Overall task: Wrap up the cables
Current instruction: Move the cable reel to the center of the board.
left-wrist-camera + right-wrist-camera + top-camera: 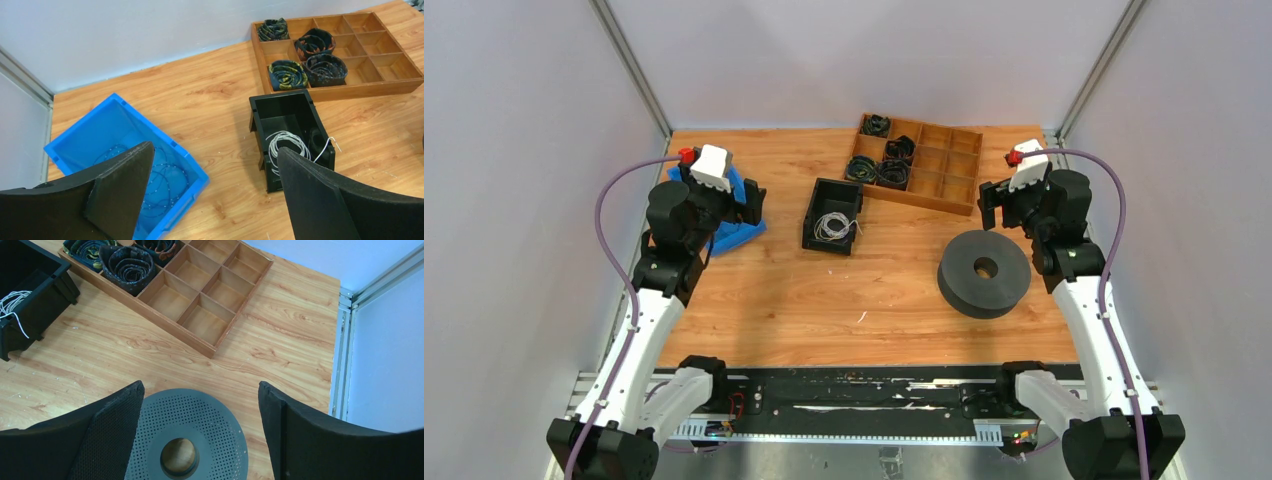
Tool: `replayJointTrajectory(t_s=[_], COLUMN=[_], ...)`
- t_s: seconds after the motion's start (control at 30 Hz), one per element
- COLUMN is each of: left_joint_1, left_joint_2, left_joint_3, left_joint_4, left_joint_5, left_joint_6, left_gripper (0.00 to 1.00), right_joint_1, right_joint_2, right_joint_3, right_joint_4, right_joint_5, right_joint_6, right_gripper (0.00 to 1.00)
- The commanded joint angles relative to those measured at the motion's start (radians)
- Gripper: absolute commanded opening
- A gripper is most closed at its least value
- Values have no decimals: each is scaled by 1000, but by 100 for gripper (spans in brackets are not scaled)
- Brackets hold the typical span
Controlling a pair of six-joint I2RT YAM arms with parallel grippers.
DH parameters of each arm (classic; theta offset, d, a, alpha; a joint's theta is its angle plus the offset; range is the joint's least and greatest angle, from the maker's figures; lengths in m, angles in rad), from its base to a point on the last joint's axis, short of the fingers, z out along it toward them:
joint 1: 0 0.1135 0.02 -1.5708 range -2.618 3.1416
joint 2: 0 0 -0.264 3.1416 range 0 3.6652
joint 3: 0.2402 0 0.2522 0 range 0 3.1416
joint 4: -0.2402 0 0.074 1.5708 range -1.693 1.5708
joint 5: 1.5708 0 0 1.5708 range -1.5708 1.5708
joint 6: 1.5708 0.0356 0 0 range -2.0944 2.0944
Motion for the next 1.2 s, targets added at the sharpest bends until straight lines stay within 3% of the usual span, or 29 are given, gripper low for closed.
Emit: replayJointTrajectory(t_s=[0.0,0.6,0.9,1.17], left_joint_1=[4,5,5,4], left_joint_2=[-3,4,18,39], left_joint_3=[24,15,2,-9], left_joint_4=[-7,2,20,36], left_joint_5=[0,-7,-8,11], left_joint_6=[14,10,6,3], left_gripper=[98,98,98,98], right_joint_1=[1,1,11,166], right_joint_2=[-7,-5,-10,-32], right_joint_3=[-14,20,96,19], right_joint_4=[2,-60,-383,-576], right_joint_5=[-4,-22,-195,-95], right_joint_6=[8,-18,-206,-300], right_gripper=[84,85,85,85])
